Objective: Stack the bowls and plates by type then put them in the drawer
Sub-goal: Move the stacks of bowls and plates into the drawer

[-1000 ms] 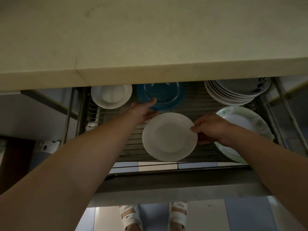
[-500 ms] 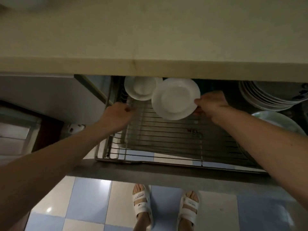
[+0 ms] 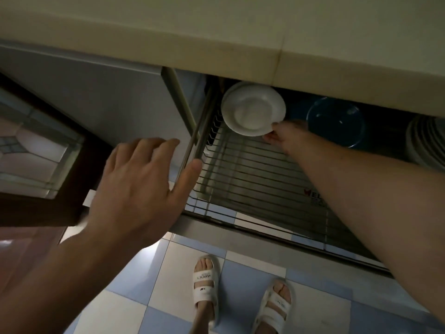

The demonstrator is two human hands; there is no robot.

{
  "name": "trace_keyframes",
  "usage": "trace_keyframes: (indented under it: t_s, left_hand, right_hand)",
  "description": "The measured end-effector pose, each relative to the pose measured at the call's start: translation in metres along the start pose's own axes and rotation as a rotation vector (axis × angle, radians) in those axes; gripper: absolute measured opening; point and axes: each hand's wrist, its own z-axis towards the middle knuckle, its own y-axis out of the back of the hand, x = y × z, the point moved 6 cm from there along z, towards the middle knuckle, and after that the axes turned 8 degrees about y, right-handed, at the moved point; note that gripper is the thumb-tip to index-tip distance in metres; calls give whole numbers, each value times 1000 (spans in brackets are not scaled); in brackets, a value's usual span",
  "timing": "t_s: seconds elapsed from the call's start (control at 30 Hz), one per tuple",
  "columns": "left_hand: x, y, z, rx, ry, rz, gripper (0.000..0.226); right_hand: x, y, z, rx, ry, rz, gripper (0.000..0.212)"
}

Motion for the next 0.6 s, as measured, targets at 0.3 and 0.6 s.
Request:
trace_keyframes:
  t_s: [0.3,0.6]
  left_hand:
    - [2,-5,2,-49,18,-38,88]
    - [2,-6,5,-55,38,-66,94]
  right_hand:
    - [2,-9,8,-71,26,-120,14]
    - [-4,-8,18,-30,79,-220,15]
